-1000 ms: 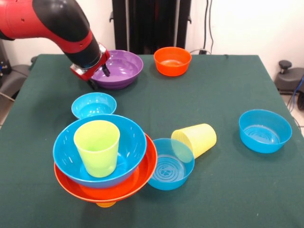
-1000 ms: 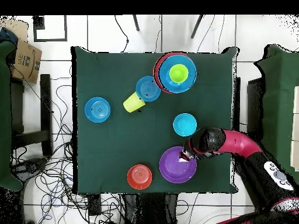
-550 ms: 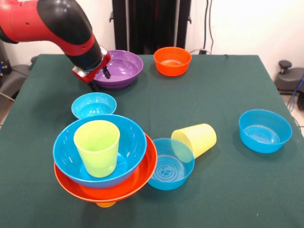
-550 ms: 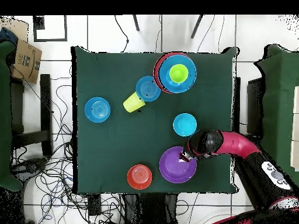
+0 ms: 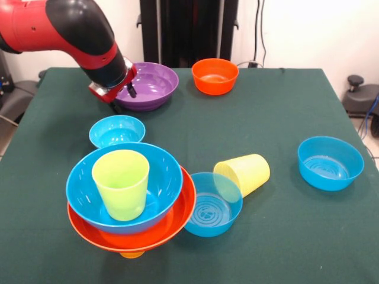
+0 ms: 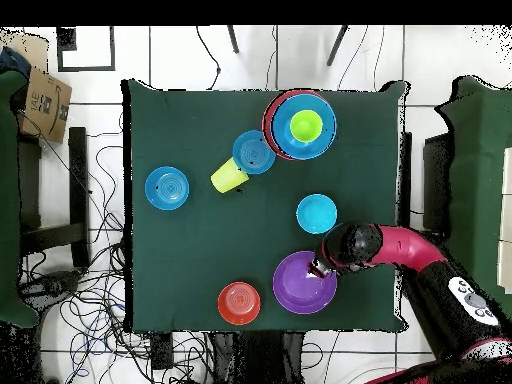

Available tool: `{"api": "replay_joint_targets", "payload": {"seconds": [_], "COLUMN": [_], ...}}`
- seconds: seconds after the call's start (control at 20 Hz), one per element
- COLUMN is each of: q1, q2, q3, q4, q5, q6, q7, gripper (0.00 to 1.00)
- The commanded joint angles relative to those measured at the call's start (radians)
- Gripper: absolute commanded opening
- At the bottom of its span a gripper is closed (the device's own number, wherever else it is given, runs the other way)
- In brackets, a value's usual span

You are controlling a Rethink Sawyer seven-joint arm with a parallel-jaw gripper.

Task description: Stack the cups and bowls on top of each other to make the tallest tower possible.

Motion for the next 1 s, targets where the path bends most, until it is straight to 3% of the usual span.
{"api": "replay_joint_targets", "payload": {"seconds": [0.05, 1.0], "q1": [0.018, 0.022], "q2": [0.026, 0.045], "q3": [-0.005, -0.011], "q4": [0.000, -0.008], "q5": [-0.036, -0.035], "q6": [-0.047, -0.061], "q7": [-0.011, 0.017], "gripper": [1.00, 1.00]}}
